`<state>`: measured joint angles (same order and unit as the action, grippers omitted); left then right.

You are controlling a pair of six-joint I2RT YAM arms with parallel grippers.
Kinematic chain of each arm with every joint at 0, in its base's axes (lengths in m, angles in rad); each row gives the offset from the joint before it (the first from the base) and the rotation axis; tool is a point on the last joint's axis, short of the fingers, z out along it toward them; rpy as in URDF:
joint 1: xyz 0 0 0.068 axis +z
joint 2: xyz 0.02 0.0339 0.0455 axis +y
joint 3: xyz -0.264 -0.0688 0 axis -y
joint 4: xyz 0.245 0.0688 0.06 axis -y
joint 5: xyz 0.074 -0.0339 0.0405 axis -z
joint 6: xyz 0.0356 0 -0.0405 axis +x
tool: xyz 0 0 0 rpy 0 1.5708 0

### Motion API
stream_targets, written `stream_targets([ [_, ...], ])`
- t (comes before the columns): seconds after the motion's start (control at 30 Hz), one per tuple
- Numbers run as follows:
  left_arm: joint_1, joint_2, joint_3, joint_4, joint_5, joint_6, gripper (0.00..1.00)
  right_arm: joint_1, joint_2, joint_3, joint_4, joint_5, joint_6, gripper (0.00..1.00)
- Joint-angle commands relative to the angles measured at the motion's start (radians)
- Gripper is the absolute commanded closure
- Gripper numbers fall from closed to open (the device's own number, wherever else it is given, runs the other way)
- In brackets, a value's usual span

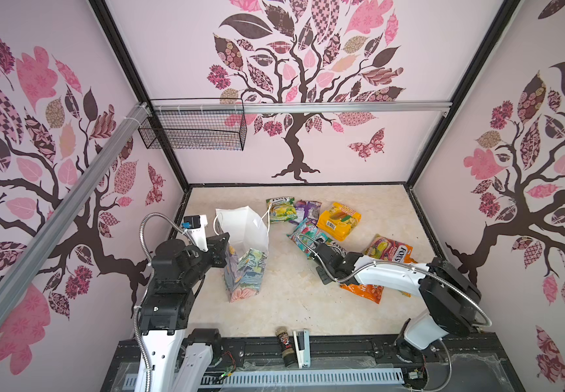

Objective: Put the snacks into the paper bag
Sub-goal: 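Close the right gripper on the green packet's edge and lift it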

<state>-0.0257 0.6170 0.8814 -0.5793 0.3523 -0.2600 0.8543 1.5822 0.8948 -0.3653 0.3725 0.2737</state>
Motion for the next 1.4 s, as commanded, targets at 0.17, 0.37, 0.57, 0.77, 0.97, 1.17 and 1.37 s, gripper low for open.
stream_targets([
  [0.17, 0.003, 0.002, -0.005, -0.002, -0.004, 0.018, 1.0, -0.057, -0.165, 0.0, 0.025, -0.123, 0.013, 1.0],
  [0.37, 0.004, -0.002, -0.002, -0.012, -0.013, 0.026, 1.0, -0.073, -0.259, -0.008, 0.042, -0.176, 0.02, 1.0],
  [0.57, 0.004, -0.004, -0.005, -0.01, -0.013, 0.024, 1.0, -0.082, -0.327, 0.009, 0.042, -0.189, 0.003, 1.0],
  [0.77, 0.003, -0.012, -0.007, -0.004, -0.012, 0.022, 1.0, -0.084, -0.386, 0.012, 0.049, -0.212, 0.008, 1.0],
  [0.97, 0.004, -0.01, -0.01, -0.004, -0.013, 0.021, 1.0, -0.083, -0.404, 0.04, 0.034, -0.227, 0.0, 1.0],
  [1.17, 0.005, -0.013, -0.012, -0.004, -0.016, 0.022, 1.0, -0.084, -0.428, 0.089, 0.026, -0.275, -0.009, 1.0],
  [1.37, 0.006, -0.013, -0.011, -0.004, -0.016, 0.021, 1.0, -0.084, -0.456, 0.167, 0.01, -0.343, -0.01, 1.0],
])
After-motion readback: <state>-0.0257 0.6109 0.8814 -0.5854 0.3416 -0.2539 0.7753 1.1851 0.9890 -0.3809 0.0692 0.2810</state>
